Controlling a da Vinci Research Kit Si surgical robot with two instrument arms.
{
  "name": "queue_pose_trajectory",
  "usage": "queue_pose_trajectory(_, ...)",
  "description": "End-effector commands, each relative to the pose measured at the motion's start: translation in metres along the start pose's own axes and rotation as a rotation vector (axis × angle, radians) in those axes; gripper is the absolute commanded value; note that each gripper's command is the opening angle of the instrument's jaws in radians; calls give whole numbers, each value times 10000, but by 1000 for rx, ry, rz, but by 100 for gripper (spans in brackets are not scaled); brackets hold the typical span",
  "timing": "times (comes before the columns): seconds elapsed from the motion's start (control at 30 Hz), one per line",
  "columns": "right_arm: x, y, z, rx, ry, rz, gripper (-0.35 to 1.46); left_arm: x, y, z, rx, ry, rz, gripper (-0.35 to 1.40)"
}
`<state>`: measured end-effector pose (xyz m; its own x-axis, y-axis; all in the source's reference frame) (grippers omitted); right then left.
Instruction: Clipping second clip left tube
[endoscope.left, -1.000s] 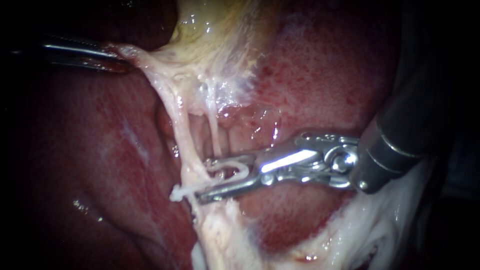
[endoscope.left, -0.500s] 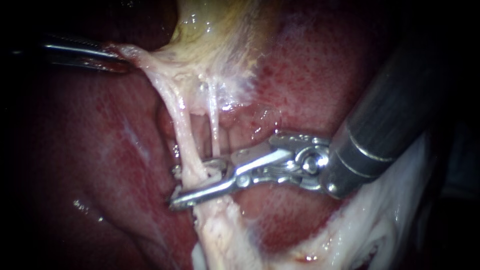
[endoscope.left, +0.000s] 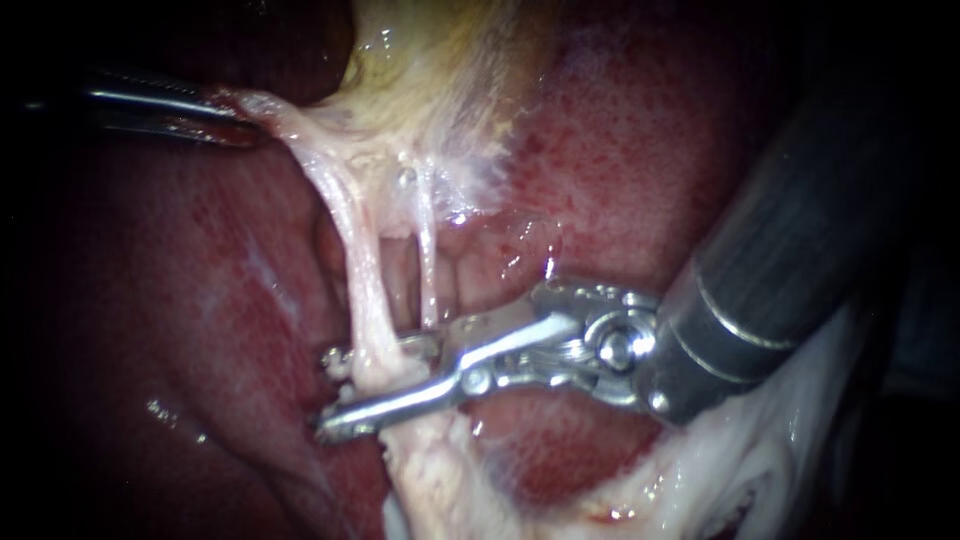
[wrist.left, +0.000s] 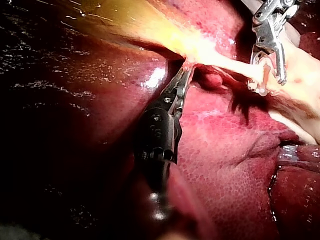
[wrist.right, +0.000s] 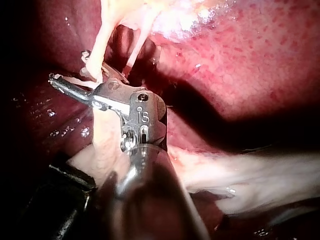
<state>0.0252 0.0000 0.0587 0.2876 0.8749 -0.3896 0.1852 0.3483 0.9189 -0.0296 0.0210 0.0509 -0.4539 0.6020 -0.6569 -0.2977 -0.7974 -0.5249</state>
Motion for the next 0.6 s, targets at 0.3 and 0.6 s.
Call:
queue_pose_trajectory(0.3,-5,2,-12,3,-4,-1,7,0,0,1,0,0,0,-35)
queue_pose_trajectory(0.6,-8,1,-17,9,-9,-2,-35,0,0,1,1,0,0,-35)
